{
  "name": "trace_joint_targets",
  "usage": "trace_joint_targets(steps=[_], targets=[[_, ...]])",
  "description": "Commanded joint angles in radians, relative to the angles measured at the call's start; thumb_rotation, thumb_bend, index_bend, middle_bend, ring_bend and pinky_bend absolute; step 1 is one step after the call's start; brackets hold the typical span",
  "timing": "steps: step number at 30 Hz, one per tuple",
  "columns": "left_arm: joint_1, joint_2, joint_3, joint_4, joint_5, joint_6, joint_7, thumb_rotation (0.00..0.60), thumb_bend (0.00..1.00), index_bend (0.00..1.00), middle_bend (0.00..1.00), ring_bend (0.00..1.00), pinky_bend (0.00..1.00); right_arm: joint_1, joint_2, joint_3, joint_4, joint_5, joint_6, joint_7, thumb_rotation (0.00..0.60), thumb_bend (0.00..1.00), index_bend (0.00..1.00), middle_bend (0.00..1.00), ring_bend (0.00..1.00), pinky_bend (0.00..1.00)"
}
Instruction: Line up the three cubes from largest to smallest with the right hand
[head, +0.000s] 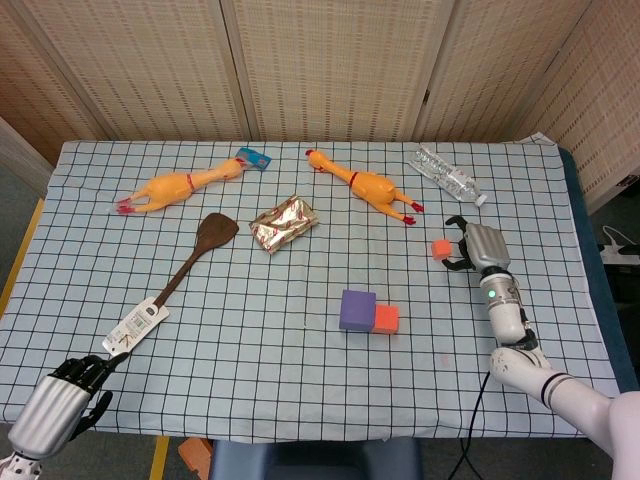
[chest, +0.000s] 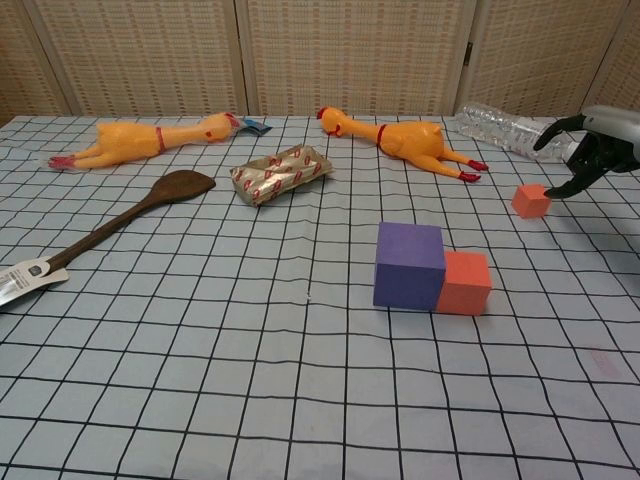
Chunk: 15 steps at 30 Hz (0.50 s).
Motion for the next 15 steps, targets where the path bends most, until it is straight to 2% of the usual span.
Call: trace_joint_targets(steps=[1,8,15], targets=[[0.0,0.0,0.0,-0.001,-0.001,-0.001,0.001,0.6,0.45,0.19,0.4,0.32,0.43,0.015,-0.019,0.007,0.042,0.028,-0.032,-0.017,0.6,0.08,0.31,0.91,0.96,0.98],[-0.001,-0.001,0.0,-0.002,-0.001,-0.004,0.005,0.6,0.45,0.19,0.4,0.32,0.43,0.036,-0.063,0.01,0.144,0.063,-0.093,-0.032,0.6,0.08,0.33,0.91,0.96,0.98],[-0.001,0.0,0.0,-0.003,-0.003,-0.006,0.006,0.6,0.45,0.19,0.4,0.32,0.43,0.055,-0.107,0.022,0.228,0.059,-0.155,0.006,0.6,0.08,0.33,0.91,0.96,0.98]])
